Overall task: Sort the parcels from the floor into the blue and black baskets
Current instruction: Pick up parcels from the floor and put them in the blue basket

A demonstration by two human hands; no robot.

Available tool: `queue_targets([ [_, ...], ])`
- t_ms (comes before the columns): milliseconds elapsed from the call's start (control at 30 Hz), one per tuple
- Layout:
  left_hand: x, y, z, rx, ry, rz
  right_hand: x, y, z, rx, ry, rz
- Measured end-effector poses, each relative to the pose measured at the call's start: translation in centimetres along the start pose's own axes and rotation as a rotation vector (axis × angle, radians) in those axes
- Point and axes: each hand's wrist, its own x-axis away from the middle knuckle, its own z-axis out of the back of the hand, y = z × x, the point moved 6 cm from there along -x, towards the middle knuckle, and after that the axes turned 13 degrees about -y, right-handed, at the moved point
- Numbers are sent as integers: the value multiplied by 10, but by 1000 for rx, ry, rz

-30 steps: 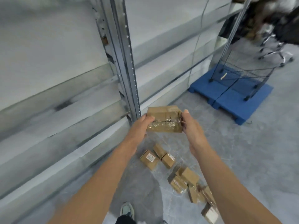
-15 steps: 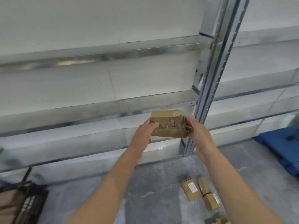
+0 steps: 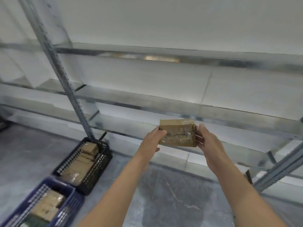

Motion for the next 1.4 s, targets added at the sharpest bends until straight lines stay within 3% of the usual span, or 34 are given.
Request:
queue_targets([
  [367, 112, -57, 147, 150, 417, 70, -44, 29, -193, 87, -372, -64],
  [733, 157, -105, 222, 312, 771, 137, -94, 69, -328, 167, -782, -111],
  [1100, 203, -148, 261, 447, 1026, 171, -113, 121, -439, 258, -1101, -204],
  [1400, 260, -208, 337, 534, 1104, 233, -96, 165, -552, 358, -1197, -312],
])
